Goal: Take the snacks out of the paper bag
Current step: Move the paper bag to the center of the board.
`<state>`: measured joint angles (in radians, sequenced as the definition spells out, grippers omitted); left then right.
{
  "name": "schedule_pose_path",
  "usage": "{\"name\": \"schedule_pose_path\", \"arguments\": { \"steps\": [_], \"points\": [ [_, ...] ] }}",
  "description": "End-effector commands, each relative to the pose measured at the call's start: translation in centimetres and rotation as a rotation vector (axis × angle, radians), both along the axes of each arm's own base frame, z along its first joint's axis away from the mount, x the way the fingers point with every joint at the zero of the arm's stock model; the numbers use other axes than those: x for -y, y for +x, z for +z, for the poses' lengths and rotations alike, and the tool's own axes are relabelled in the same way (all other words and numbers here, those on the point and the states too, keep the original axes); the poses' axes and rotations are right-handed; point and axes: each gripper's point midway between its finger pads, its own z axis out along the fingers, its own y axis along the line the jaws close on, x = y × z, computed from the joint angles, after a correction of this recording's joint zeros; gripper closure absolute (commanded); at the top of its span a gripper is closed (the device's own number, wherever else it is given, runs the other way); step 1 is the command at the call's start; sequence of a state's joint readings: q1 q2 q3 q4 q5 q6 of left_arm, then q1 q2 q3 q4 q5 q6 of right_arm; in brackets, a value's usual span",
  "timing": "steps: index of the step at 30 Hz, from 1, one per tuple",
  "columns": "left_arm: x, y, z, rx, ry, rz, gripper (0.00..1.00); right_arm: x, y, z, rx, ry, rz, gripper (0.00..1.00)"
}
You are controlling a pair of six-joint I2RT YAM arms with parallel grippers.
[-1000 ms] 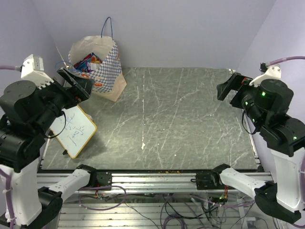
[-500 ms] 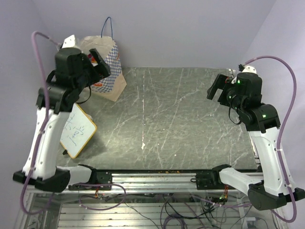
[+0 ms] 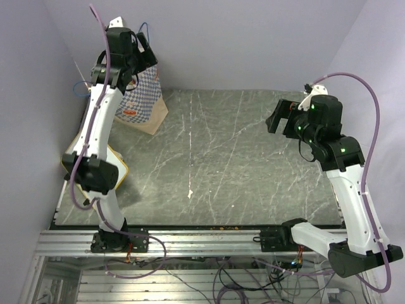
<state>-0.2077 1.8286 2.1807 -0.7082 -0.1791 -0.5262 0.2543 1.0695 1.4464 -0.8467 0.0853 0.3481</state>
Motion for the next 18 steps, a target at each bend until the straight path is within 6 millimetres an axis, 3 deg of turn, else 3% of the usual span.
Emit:
{"name": "schedule_pose_path", "arguments": {
  "steps": [1,5,9,18],
  "points": [
    [-1.1,5.4,2.5,0.163,-0.041,-0.019,0.05,-0.4,1.1,-0.2,0.017,-0.01,0.034,0.0],
    [-2.0,9.2,0.9,0.184,-0.05,-0.029,0.05,-0.2,2.0,-0.7,0.001,-0.034,0.025,0.0],
    [-2.8,11.7,-0.4,0.199,-0.041,-0.033,0.05,-0.1,2.5,-1.2,-0.01,-0.051,0.015,0.0],
    [-1.6,16.8,-0.1,0.414,-0.059,-0.078,0.03,0.0,2.3,-2.6,-0.07,-0.056,0.006,0.0]
  ]
}}
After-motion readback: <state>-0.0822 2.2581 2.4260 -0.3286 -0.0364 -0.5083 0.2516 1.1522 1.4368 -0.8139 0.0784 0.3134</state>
